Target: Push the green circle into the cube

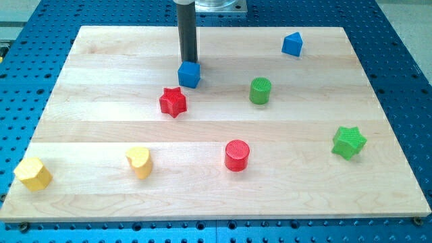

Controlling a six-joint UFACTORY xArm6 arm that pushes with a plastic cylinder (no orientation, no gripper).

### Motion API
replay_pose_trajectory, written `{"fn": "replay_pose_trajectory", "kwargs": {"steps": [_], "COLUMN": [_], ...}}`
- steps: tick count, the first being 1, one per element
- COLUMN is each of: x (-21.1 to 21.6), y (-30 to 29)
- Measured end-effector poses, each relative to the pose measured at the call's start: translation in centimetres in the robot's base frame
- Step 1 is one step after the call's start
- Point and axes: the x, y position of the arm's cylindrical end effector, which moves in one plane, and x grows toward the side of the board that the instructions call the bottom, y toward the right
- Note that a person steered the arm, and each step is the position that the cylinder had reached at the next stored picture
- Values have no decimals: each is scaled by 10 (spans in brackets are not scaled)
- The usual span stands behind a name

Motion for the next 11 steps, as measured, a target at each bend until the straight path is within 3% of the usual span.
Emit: {"fn": "replay_pose_trajectory", "kwargs": {"steps": [1,3,4,6,7,8,10,11], "x": [5,62,14,29,94,123,112,104], "y": [-4,9,11,193,224,197,126,129]}}
